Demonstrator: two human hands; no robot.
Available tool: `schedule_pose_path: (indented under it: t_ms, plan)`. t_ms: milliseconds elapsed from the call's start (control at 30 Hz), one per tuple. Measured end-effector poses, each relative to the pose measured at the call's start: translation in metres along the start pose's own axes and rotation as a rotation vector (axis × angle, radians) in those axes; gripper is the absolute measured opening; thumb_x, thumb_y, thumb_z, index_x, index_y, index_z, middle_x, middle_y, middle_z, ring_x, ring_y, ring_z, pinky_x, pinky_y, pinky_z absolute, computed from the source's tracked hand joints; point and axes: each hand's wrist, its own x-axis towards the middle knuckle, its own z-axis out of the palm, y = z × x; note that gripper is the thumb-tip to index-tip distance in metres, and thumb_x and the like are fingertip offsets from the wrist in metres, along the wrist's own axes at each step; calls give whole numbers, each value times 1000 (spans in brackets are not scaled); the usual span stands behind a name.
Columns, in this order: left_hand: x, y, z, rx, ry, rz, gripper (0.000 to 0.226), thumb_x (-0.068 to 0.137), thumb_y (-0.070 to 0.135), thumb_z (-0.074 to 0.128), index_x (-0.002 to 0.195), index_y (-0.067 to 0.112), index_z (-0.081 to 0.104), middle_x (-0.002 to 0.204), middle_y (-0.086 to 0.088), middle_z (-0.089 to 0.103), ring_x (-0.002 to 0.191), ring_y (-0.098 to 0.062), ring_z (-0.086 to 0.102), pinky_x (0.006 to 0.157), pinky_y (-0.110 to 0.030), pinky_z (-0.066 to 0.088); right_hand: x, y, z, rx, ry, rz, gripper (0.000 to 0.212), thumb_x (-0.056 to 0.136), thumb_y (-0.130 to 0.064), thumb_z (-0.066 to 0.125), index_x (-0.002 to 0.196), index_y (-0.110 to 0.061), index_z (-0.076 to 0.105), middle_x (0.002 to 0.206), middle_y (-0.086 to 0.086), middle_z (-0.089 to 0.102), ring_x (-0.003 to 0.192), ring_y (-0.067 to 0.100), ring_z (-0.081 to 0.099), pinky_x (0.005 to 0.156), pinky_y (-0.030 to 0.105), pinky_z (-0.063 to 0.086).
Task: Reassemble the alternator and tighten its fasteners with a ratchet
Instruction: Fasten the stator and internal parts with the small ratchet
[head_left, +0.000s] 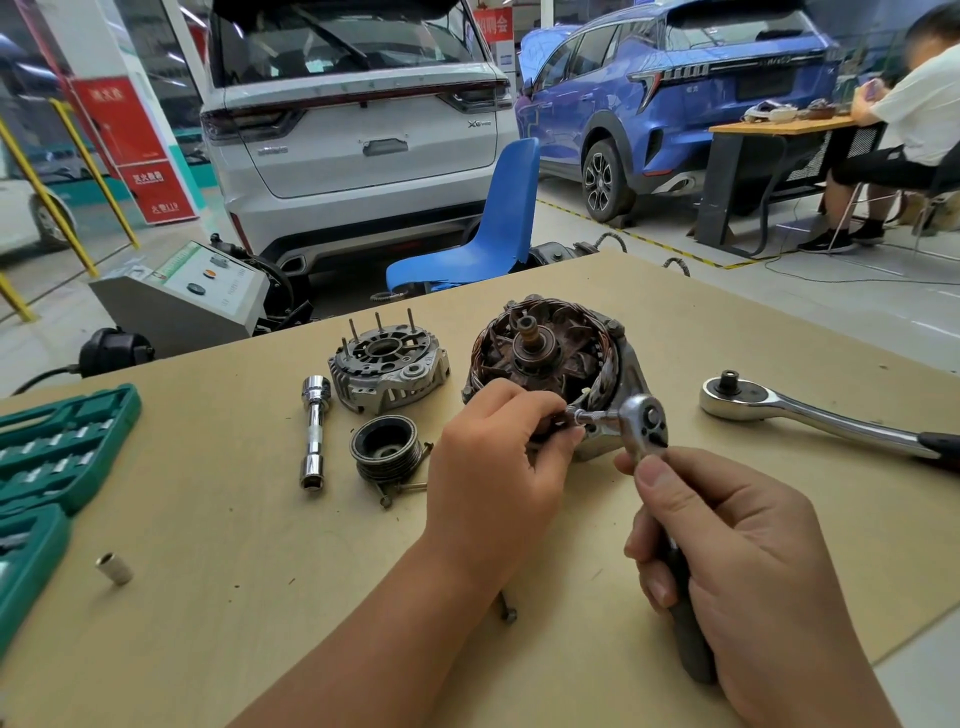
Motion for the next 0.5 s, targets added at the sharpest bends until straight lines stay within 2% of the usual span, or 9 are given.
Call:
schedule_pose_path:
  t_ms: [133,200,233,367,500]
  plan:
    - [0,3,-2,25,-46,18,12,86,11,78,97,11,77,88,3,65,75,-16,61,59,-37,53,-5,-4,2,-81,-45,-28,20,83,-37,77,84,-16,76,53,16,59,34,21,45,37,16,34]
    - [0,4,-2,33,-51,31,15,84,6,75,98,11,77,88,3,65,73,-16,60,59,-37,52,-7,-5,6,-97,-83,-29,12,83,-33,80,87,-21,78,53,15,61,34,23,48,39,18,37]
    - [0,5,-1,32,-50,33,16,83,4,75,97,10,78,87,3,64,72,-16,60,58,-38,51,-7,-4,8,-99,-100,-28,11,81,-31,76,89,-24,78,53,15,61,34,24,49,40,20,39]
    - [0,7,0,20,-59,33,16,81,5,83,95,11,77,85,2,62,68,-19,60,55,-40,51,-9,-5,16,-92,-123,4,16,79,-34,70,91,-28,79,53,13,63,33,27,52,40,26,42]
    - [0,4,1,3,-39,53,15,80,7,84,91,14,76,83,2,60,65,-17,59,53,-39,50,-9,-9,19,-76,-123,35,14,80,-37,82,88,-26,78,54,14,63,33,28,53,38,26,42]
